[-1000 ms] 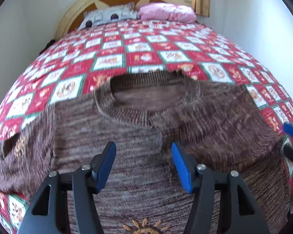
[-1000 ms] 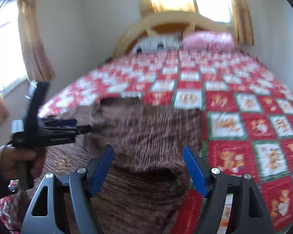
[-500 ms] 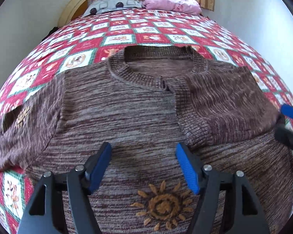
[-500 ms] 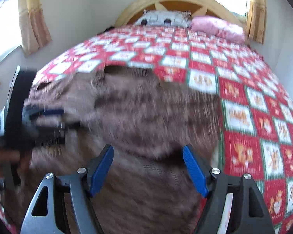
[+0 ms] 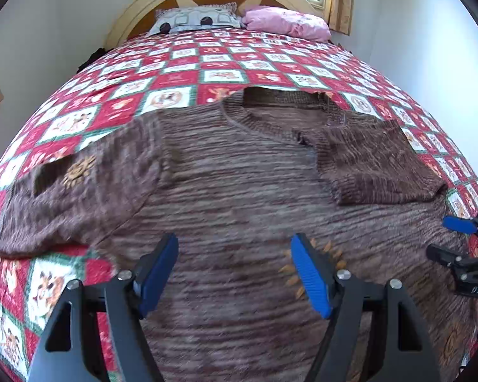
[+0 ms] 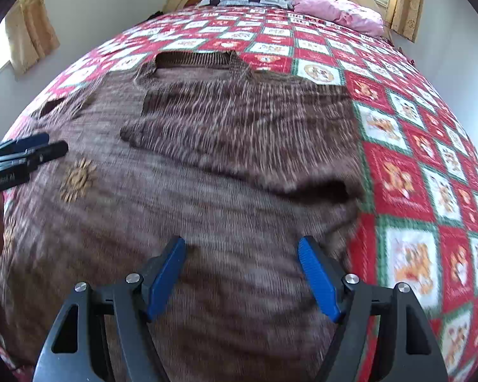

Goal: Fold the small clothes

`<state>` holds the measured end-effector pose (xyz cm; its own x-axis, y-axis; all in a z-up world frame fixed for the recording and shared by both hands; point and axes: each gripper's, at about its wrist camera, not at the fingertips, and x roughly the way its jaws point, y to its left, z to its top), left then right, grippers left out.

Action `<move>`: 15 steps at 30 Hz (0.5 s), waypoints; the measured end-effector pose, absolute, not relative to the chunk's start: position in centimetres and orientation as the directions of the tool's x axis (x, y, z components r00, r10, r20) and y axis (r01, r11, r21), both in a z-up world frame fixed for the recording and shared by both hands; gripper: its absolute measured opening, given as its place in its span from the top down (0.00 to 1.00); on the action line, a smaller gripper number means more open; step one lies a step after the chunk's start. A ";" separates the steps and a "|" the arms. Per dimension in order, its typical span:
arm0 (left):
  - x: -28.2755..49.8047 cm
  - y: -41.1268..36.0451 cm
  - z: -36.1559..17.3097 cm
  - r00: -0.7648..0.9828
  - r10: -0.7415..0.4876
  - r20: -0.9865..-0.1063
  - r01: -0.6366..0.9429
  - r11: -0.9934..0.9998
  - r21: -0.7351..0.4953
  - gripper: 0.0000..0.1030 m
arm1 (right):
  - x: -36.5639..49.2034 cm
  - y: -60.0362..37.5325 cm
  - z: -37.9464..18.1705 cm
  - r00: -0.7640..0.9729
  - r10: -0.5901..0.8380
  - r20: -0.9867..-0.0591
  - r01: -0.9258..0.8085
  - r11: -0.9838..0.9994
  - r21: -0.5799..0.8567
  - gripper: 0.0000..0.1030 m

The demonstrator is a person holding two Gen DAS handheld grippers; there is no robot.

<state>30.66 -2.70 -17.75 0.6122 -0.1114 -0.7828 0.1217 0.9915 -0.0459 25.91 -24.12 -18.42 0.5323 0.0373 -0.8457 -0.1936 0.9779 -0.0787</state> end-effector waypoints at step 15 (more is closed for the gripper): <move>28.7 7.7 -16.7 0.654 0.119 -0.747 -0.110 0.992 0.061 0.07 | 34.5 -14.1 -20.5 0.526 0.211 -0.824 -0.228 0.968 0.103 0.28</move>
<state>28.69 7.68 -16.70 0.6541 0.1185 -0.7471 -0.1103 0.9920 0.0608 34.52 -14.06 -20.51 0.5255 0.2112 -0.8242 -0.2282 0.9682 0.1026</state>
